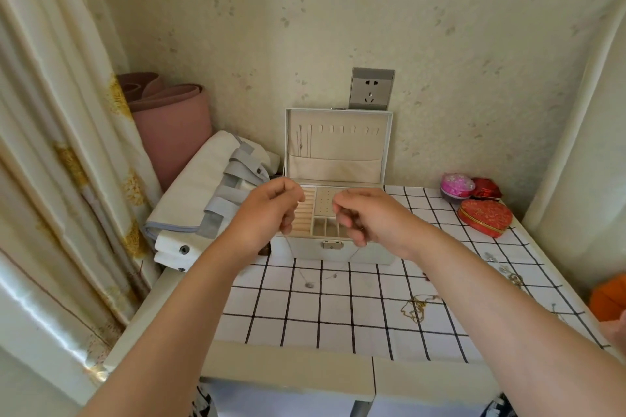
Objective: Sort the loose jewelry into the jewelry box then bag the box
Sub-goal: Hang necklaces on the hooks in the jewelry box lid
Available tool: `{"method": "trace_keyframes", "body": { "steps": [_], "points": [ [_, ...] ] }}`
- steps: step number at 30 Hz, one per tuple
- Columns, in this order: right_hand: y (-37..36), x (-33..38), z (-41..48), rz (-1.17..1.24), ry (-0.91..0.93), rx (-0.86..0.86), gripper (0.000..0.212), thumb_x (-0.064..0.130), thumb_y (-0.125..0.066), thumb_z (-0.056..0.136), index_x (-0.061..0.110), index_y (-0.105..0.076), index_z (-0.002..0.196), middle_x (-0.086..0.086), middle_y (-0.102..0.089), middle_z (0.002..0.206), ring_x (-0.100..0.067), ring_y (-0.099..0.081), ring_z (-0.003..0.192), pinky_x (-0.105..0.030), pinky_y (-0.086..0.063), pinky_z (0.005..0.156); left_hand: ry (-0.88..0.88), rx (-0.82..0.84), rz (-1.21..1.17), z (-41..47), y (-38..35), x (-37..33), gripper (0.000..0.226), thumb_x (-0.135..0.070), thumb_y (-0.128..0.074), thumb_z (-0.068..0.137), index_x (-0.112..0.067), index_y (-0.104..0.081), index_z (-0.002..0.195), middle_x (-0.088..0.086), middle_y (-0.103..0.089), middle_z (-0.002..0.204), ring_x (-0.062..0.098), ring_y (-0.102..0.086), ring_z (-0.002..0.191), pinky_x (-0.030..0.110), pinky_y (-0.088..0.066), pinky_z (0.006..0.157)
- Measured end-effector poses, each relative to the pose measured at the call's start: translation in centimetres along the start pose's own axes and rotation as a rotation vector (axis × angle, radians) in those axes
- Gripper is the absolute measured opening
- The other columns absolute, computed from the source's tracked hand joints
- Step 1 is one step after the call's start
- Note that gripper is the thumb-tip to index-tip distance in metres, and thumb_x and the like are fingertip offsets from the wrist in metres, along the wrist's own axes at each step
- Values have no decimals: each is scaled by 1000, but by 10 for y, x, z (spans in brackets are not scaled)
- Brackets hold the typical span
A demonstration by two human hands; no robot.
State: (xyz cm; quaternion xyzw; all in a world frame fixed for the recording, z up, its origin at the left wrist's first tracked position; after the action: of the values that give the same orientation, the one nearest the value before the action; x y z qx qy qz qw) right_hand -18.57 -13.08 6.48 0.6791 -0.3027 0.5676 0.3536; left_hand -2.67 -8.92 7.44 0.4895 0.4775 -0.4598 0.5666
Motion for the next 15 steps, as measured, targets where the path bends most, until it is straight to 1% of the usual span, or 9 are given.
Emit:
{"method": "trace_keyframes", "body": {
  "steps": [3,5,6,9,12,14,15],
  "points": [
    [4,18,7,49,67,-40,25,20,-47,102,15,-64,86,0,-47,62,-17,-35,47,-29,-29,48,-27,6,-145,7,5,-11,26,-12,-49,100,-11,-59,77,4,-50,68,17,-48,62,31,-48,61],
    [8,30,11,58,107,-73,23,20,-47,103,12,-65,92,0,-46,62,-16,-35,47,-29,-31,48,-41,-2,-219,14,7,-19,25,-12,-49,101,-9,-60,79,5,-51,69,17,-48,61,30,-47,59],
    [11,35,14,58,119,-99,22,20,-47,103,12,-66,94,1,-46,62,-16,-34,47,-29,-33,49,-46,-14,-213,20,8,-22,24,-13,-49,101,-10,-61,80,4,-51,68,16,-47,59,29,-45,57],
    [24,48,25,49,131,-208,22,22,-49,103,13,-67,95,1,-43,60,-14,-33,47,-29,-39,50,-55,-87,-78,42,13,-32,22,-19,-53,99,-16,-66,82,-2,-49,63,13,-44,53,26,-37,53],
    [36,58,44,38,154,-302,22,24,-50,103,15,-69,96,2,-41,61,-11,-33,46,-29,-39,49,-86,-159,19,67,17,-39,18,-22,-56,96,-17,-70,84,-10,-47,58,9,-40,51,19,-34,49],
    [44,63,59,23,163,-352,21,25,-51,103,15,-69,99,3,-42,61,-10,-32,45,-26,-34,47,-119,-206,82,84,20,-41,17,-25,-58,95,-17,-72,88,-19,-54,57,-1,-47,51,16,-37,54],
    [48,64,68,18,161,-378,20,25,-52,103,15,-70,99,3,-41,61,-9,-31,45,-25,-30,45,-138,-227,107,93,22,-40,16,-26,-60,95,-18,-73,89,-19,-60,62,-4,-51,54,16,-39,58]
  ]
}}
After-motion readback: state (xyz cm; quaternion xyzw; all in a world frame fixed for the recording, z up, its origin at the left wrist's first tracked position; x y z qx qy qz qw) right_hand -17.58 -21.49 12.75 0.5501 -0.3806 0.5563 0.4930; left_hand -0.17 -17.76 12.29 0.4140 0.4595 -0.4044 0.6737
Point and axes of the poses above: each hand's wrist, its own z-axis towards the middle knuckle, its own y-axis out of the back of the hand, x = y × z, the point moved 7 cm from there along z, towards the middle knuckle
